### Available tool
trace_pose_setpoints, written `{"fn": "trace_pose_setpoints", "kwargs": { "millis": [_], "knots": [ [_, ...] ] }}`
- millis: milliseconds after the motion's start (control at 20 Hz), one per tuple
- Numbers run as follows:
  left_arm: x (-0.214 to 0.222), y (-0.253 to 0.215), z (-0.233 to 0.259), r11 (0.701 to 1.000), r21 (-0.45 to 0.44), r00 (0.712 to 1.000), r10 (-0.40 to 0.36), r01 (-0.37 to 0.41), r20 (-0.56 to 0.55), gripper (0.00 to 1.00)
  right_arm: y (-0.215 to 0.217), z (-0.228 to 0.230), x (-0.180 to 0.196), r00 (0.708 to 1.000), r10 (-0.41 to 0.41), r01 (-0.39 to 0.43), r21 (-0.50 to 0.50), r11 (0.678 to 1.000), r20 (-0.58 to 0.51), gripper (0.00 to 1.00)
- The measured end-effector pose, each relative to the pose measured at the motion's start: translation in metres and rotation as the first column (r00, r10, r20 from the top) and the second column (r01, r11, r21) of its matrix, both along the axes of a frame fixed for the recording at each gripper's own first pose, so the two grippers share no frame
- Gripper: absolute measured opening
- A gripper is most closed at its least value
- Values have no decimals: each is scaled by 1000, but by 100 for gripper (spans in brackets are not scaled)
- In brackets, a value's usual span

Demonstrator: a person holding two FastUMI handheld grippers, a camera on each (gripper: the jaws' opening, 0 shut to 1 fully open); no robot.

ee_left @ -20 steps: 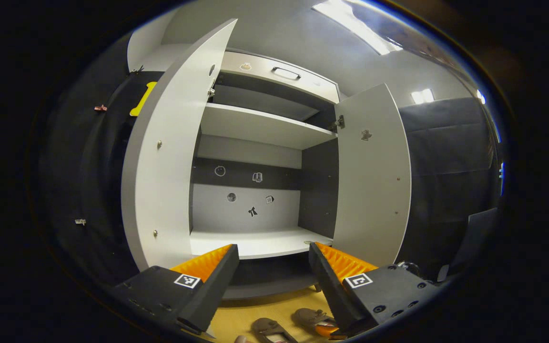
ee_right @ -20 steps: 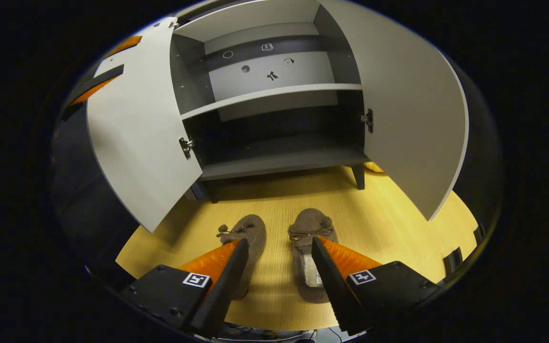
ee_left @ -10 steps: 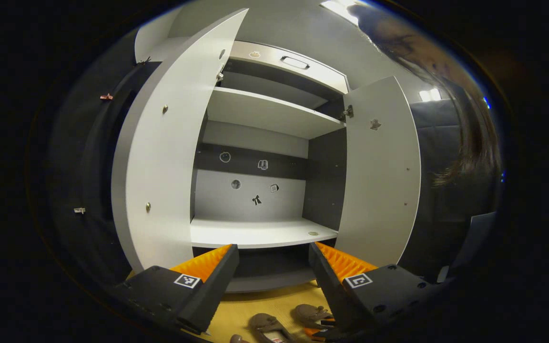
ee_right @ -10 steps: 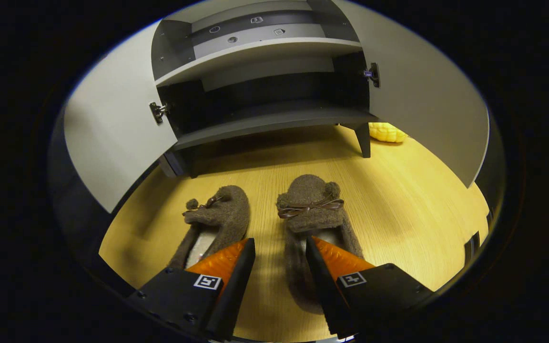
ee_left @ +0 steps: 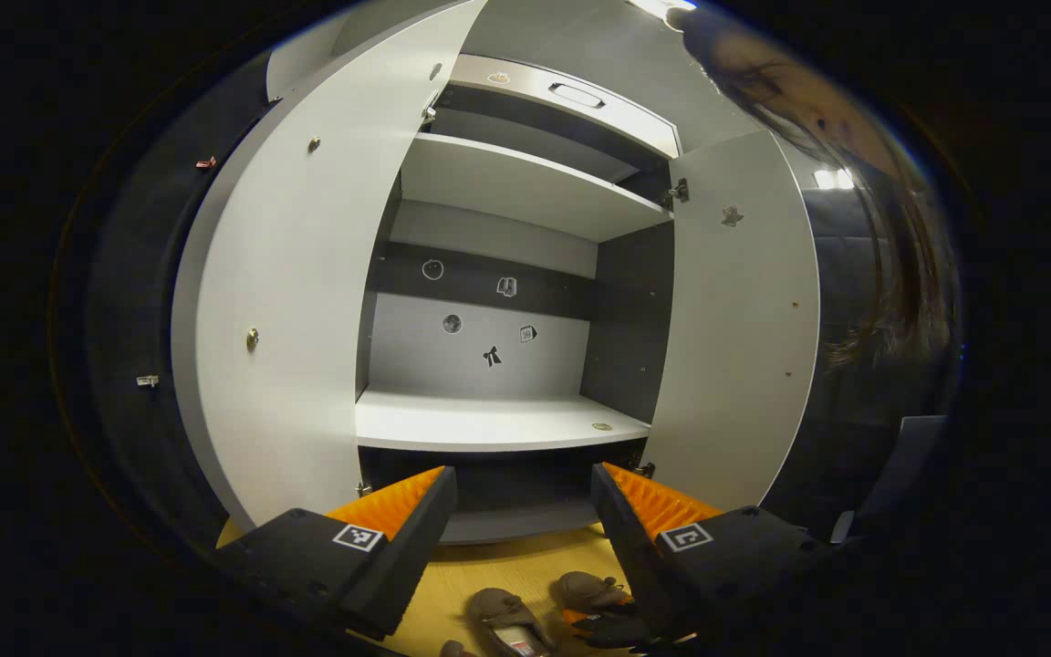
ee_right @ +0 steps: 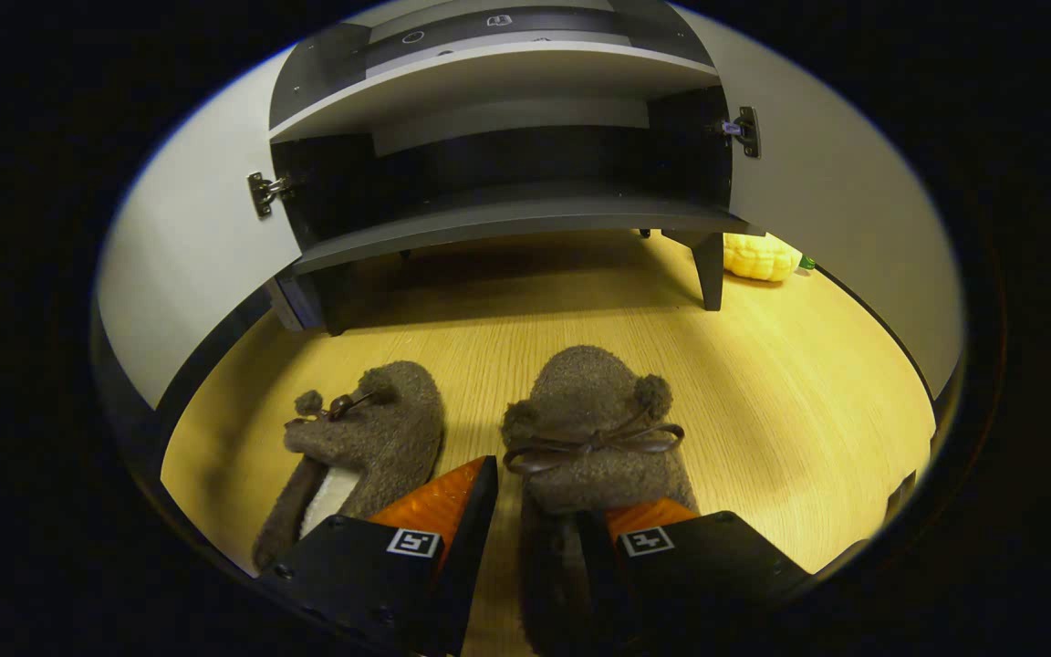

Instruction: Grab one shoe with the right hand and put it into the shoe cabinet, grab the other shoe with the left hand and put it into the shoe cabinet; then close the right door with the right hand and the left door with the left hand.

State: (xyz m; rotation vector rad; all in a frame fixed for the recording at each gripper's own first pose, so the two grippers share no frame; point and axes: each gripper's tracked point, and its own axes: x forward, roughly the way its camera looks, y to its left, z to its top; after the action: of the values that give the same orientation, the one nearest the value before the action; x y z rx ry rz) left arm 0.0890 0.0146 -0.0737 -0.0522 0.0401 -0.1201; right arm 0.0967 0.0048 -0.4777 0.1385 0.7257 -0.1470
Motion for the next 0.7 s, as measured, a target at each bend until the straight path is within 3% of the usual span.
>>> {"fn": "trace_pose_setpoints", "kwargs": {
  "millis": [150,250,300,350,400,450,500,700],
  "knots": [
    [2,-1,-7,1000,8,1000,5,-5,-21,94,-4,-5,10,999,-31,31,1,1000,-10,57],
    [2,2,-5,1000,-3,1000,13,-13,-19,94,-8,-10,14,999,-33,33,-30,999,-11,48],
    [2,5,-5,1000,0,1000,25,-25,-15,94,-8,-9,12,999,-30,30,-37,999,-17,39],
    [3,8,-7,999,7,999,37,-37,-17,94,-8,-8,11,999,-23,21,-42,999,-24,37],
    [3,11,-9,999,13,999,47,-47,-24,97,-8,-7,15,1000,-1,0,-45,999,-25,39],
    [4,11,-12,999,13,998,50,-50,-33,94,-7,-11,19,1000,-16,15,-42,999,-15,41],
    [4,11,-12,999,8,998,50,-50,-37,94,-6,-10,15,999,-9,8,-39,999,-32,10],
    [7,9,-13,999,3,998,50,-50,-43,94,-2,-9,16,997,57,-58,-22,998,-43,10]
  ]
}}
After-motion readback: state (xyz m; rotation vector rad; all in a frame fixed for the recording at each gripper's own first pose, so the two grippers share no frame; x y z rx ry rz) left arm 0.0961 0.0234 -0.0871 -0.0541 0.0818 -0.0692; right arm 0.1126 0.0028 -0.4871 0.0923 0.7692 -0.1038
